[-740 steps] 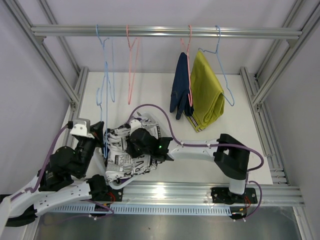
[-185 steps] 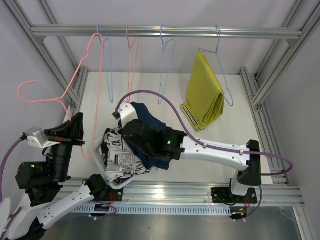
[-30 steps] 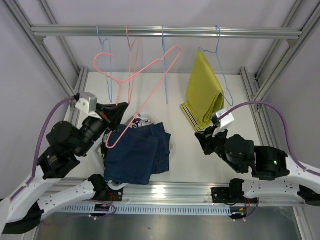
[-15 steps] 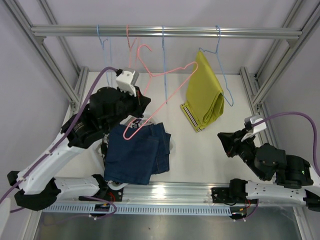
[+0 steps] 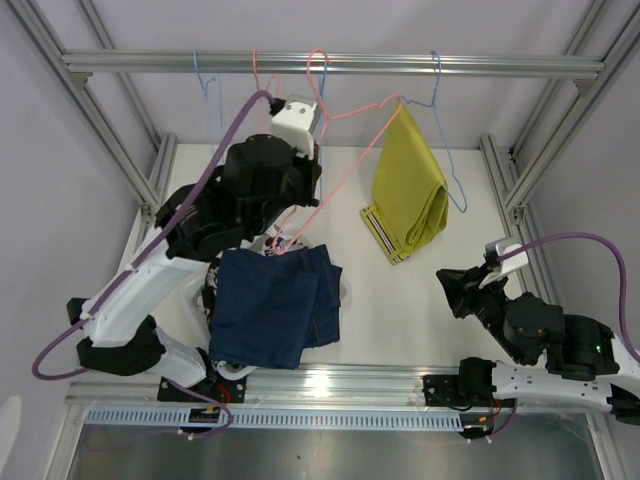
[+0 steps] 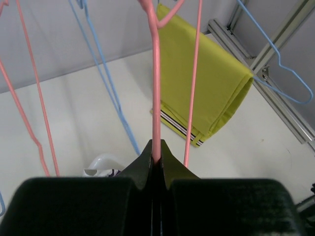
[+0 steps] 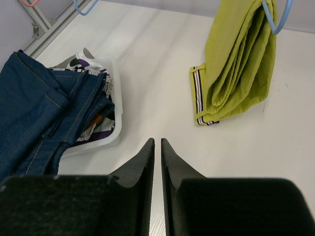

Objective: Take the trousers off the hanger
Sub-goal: Place the hanger at the clothesline.

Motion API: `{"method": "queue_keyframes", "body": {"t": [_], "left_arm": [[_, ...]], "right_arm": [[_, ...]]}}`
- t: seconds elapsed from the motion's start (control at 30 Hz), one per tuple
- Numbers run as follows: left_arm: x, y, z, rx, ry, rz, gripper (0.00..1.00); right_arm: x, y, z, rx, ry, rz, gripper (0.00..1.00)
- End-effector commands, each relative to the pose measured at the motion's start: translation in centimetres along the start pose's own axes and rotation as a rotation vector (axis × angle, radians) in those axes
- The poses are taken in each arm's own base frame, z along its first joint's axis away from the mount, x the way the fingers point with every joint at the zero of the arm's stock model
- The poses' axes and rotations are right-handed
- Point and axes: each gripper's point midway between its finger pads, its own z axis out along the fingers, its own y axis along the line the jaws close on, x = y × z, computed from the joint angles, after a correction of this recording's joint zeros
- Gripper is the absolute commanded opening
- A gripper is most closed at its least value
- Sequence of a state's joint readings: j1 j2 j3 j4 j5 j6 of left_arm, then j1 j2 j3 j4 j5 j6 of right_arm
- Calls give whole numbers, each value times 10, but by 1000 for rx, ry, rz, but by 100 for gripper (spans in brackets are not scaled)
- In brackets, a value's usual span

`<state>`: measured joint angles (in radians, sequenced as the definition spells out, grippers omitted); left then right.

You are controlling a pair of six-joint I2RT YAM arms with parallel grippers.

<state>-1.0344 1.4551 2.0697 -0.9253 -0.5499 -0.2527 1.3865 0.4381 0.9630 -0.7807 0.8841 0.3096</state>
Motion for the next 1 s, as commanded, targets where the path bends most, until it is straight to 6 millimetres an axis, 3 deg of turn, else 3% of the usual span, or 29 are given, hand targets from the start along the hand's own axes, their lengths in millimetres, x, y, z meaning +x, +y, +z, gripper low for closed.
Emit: {"method": "queue_keyframes", "body": {"t": [0.0, 0.03, 0.13, 0.33, 0.77, 0.97], "left_arm": [[1, -7, 16, -81, 20, 104, 1], [-12, -8, 14, -82, -8, 95, 1], [-6, -9, 28, -144, 16, 149, 0], [-30, -5, 35, -211, -65, 162, 0], [-32, -22, 89, -253, -104, 227, 0], [-39, -16, 116, -268, -132, 216, 0]], "right_arm": [[-4, 0, -1, -5, -21, 41, 13], [-4, 0, -1, -4, -22, 45, 14], [-4, -2, -3, -7, -29, 56, 14], [-6, -3, -4, -14, -40, 61, 14], [1, 8, -2, -64, -21, 47, 14], [2, 10, -1, -74, -21, 39, 14]]}}
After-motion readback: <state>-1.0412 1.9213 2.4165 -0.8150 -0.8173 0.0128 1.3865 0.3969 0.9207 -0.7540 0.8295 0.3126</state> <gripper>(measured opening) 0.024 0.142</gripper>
